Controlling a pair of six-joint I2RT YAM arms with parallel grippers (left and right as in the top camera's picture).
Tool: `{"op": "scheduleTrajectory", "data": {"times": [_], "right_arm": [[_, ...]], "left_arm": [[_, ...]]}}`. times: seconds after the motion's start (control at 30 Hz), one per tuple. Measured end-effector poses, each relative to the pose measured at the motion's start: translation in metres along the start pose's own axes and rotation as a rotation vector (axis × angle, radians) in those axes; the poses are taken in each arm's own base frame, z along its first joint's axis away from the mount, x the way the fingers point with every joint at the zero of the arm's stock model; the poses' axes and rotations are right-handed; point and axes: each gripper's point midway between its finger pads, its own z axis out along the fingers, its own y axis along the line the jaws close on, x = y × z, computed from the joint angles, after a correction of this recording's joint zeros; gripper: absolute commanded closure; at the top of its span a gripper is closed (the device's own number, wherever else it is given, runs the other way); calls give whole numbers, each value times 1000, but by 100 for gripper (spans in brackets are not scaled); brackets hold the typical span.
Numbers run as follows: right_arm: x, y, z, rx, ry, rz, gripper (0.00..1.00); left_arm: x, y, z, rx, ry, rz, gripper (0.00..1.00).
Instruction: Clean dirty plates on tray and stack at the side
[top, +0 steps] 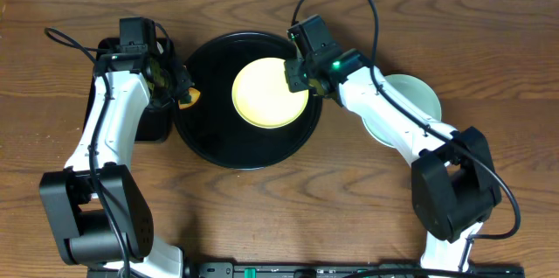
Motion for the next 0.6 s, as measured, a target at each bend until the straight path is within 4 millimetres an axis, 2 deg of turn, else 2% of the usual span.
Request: {"op": "scheduleTrajectory", "data": {"times": [0.17, 0.33, 0.6], "right_arm": [[3, -19, 0, 31, 27, 38, 56], [9, -18, 11, 19, 50, 42, 57], [45, -22, 64, 14, 164, 76, 60]], "left_arm": [[0, 0, 0, 0, 0, 0, 92], [0, 0, 0, 0, 0, 0, 92], [0, 0, 0, 0, -1, 0, 91]]}}
